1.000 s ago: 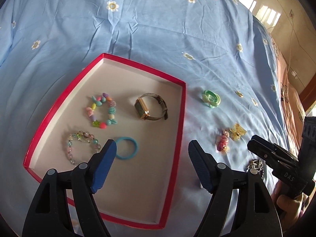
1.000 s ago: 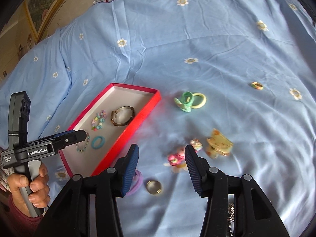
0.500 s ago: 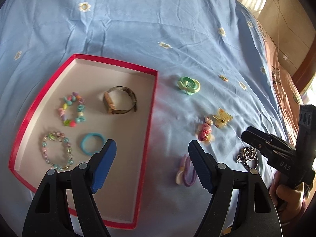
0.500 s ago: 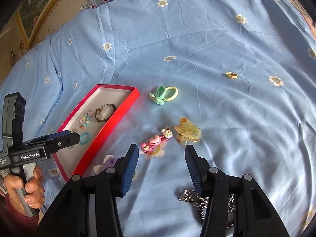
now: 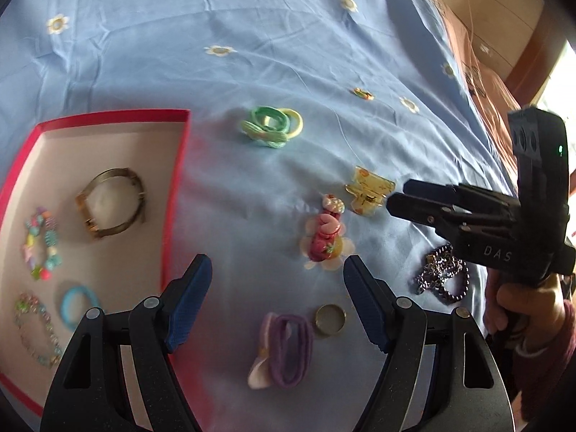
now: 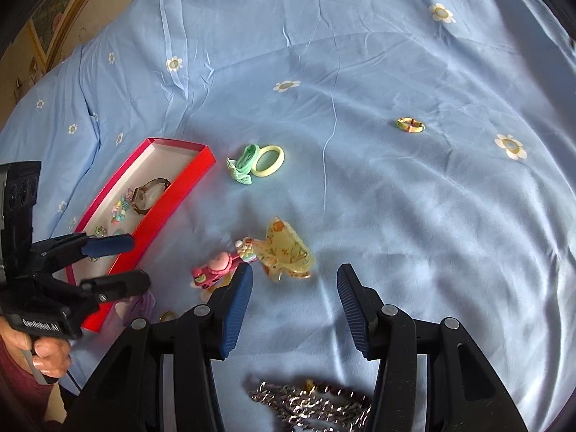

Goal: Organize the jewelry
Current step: 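Move both tools back toward the remaining jewelry, then grasp the pink hair clip with the left tool while the right tool grasps the yellow claw clip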

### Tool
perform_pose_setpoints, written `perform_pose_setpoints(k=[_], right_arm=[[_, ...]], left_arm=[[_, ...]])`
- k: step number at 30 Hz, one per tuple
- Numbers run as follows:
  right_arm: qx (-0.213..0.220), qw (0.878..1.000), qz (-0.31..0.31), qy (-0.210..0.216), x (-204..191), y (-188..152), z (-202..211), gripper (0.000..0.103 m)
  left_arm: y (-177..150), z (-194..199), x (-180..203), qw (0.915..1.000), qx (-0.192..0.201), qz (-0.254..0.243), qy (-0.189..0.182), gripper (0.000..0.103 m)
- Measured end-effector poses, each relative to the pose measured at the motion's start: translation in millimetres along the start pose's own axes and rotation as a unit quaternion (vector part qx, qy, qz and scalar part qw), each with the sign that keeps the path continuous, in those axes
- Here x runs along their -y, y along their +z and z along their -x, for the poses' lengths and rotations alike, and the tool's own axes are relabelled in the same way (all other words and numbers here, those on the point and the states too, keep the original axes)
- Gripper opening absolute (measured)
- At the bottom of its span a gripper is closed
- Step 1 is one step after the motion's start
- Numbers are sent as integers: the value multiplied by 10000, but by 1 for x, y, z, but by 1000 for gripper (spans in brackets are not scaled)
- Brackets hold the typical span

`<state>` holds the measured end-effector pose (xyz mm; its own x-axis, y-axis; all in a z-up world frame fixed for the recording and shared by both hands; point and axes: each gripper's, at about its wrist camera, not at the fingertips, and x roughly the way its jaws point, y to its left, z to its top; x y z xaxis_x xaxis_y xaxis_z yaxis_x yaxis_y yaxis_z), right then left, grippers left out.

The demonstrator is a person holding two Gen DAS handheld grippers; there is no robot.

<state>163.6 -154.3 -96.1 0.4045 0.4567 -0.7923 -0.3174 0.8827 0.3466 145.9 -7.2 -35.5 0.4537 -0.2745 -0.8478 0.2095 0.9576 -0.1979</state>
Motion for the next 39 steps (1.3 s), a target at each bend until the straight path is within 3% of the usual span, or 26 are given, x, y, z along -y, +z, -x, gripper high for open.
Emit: perform_pose_setpoints(k=[8,10,12,14,26,27,28,31,39], right_arm=[[-45,9996,-62,255,7,8,-9,51],[-49,9995,-80,299,8,8,-10,51],[-55,9994,-76,324,8,9,-12,51],[-56,9994,-49,338,7,10,-13,51],[-101,9989,405,205,-17,11,-28,50],[-80,9988,467,135,-20,11,-28,47],[-75,9985,535,46,-23,11,-29,36],[-86,9983,566,-58,-27,11,-30,35],[125,9987,467,171,-48,9,-17,35]], left_arm=[[14,-32,22,9990,-157,-416,-21,75],[16,-41,26,9984,-197,-528,25,58],[16,-45,28,9977,-248,-636,50,27],[15,-43,27,9975,-232,-666,-24,15],[7,-12,4,9996,52,-266,-125,15],[6,-9,2,9996,79,-239,-129,15],[6,-5,-1,9996,112,-204,-126,15],[4,5,-7,9997,209,-106,-118,15],[-6,34,-28,9987,465,211,-93,15]])
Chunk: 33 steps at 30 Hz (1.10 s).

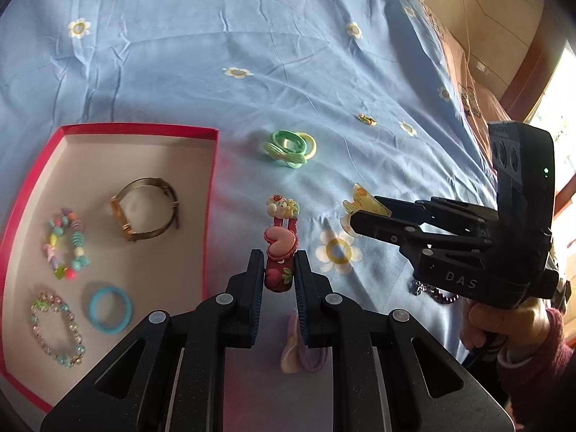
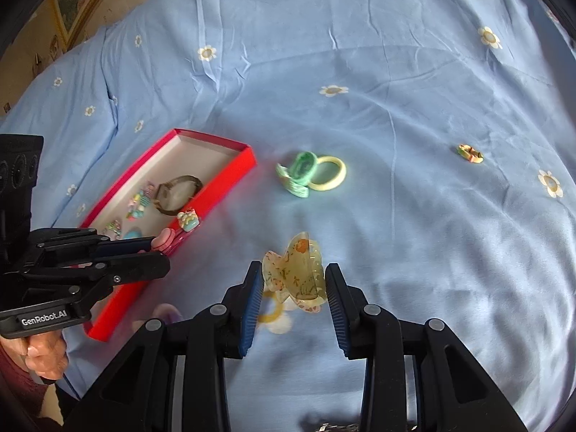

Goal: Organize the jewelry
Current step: 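Grasp the pink hair clip with the left tool while the right tool grasps the yellow claw clip, then carry the pink hair clip and yellow claw clip over the red box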

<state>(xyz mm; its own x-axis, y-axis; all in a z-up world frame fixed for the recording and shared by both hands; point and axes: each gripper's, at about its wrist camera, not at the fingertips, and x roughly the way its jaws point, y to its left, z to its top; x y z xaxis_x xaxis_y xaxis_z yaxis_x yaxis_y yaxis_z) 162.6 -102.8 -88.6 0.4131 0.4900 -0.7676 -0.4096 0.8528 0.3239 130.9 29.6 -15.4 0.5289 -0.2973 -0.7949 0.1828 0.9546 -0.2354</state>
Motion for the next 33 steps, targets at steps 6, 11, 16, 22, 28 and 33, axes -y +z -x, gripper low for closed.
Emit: perform_pose_setpoints(k=[6,11,16,22,28,33], right_arm=[[160,9994,-70,301,-25,4,7,35],[183,9985,-21,506,-47,7,6,35],[196,9975,93,673,-72,10,1,35],[169,9963,243,804,-95,13,-5,35],[118,9953,348,898,-112,15,-14,35],[92,9946,389,960,-122,18,-22,35]], left_arm=[[-10,20,-22,9995,139,248,120,15],[-20,36,-44,9984,221,460,254,15],[-30,50,-66,9964,305,693,390,15],[-38,62,-88,9939,395,891,514,15],[-44,66,-105,9920,403,1039,591,15],[-46,66,-116,9909,388,1100,665,15]])
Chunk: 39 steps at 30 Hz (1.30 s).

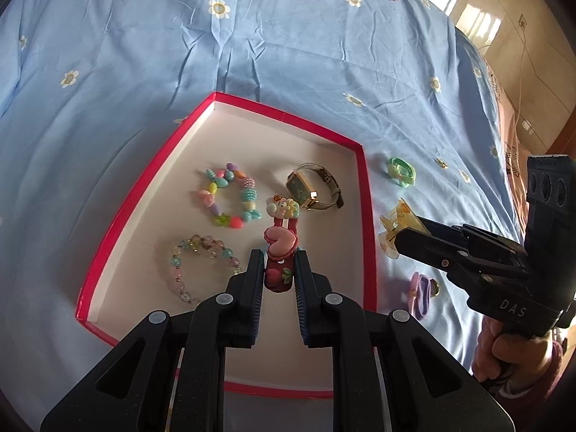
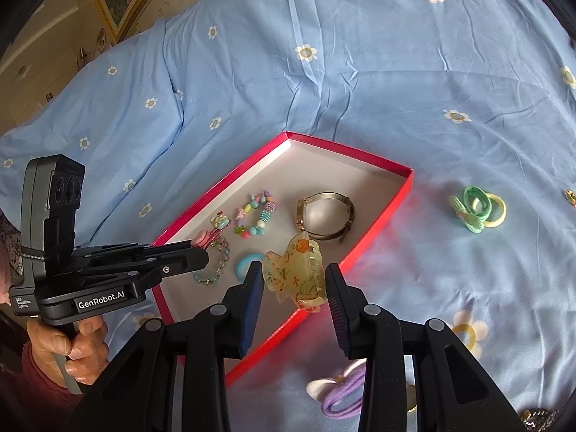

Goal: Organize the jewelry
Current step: 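Carry the pink hair clip and yellow claw clip over the red box, then open both tools to drop the hair clip and claw clip in the box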

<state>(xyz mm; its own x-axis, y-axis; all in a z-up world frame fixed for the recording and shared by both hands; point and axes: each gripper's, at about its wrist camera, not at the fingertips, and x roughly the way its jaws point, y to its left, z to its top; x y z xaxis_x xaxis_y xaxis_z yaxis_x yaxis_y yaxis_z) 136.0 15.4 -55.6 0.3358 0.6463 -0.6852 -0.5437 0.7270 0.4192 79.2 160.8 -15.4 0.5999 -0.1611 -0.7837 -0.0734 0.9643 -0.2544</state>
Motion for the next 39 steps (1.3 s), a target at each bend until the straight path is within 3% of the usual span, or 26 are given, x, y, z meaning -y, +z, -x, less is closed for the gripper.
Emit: perform_pose_setpoints(k=[24,39], right_arm=[[-544,9983,145,-144,-10,12,-71,35],[-666,9977,98,-101,-6,12,-78,37]], left_arm=[[22,-48,-28,9980,-493,-102,383,15],[21,-56,-23,9966,-579,-188,552,15]])
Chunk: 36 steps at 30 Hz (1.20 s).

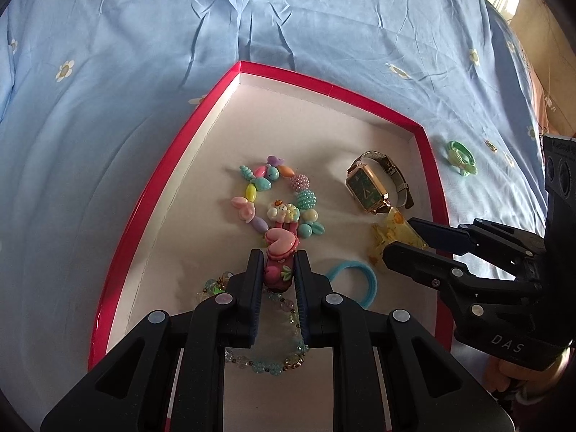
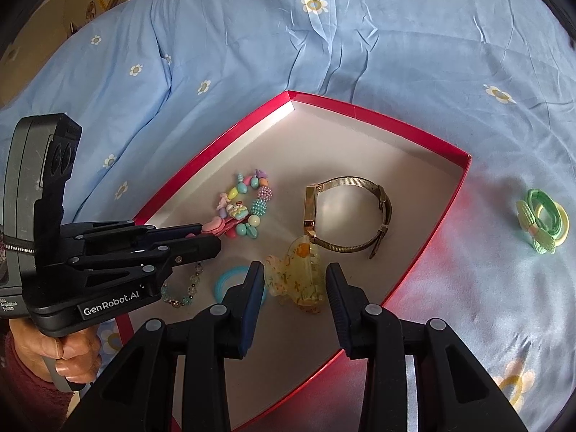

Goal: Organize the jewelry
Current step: 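Open both tools to drop the hair clip and claw clip in the box, then move both tools toward the purple hair tie and silver chain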

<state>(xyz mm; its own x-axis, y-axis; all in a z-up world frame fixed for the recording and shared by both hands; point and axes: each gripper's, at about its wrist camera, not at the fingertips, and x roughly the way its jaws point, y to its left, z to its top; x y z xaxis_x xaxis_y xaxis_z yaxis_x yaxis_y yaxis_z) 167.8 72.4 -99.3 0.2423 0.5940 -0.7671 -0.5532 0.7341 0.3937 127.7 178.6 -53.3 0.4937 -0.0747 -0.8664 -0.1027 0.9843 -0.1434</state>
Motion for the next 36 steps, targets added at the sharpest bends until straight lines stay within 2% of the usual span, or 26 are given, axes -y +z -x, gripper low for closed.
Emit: perform_pose_setpoints(k=[5,10,13,17,19,27,36], right_arm=[[-9,10000,-41,55,0,0,0,37],[26,9999,-59,90,0,-1,5,42],[86,9999,-68,70,1,-2,12,42],[241,9996,-119,94,3,-4,28,43],[329,9993,-141,95,3,-6,37,46],[652,9972,-359,10,17,-28,80,47],[833,9939,-661,-286,46,-59,123,49]], left_arm=[[-1,1,0,10000,31,22,42,18],[-2,5,2,10000,65,-7,70,28],[-5,12,2,9999,115,17,106,31],[-10,22,0,9996,214,133,94,40],[-14,28,0,9994,265,210,65,41],[-30,52,9,9976,478,474,-141,45],[-47,67,32,9973,491,390,-374,45]])
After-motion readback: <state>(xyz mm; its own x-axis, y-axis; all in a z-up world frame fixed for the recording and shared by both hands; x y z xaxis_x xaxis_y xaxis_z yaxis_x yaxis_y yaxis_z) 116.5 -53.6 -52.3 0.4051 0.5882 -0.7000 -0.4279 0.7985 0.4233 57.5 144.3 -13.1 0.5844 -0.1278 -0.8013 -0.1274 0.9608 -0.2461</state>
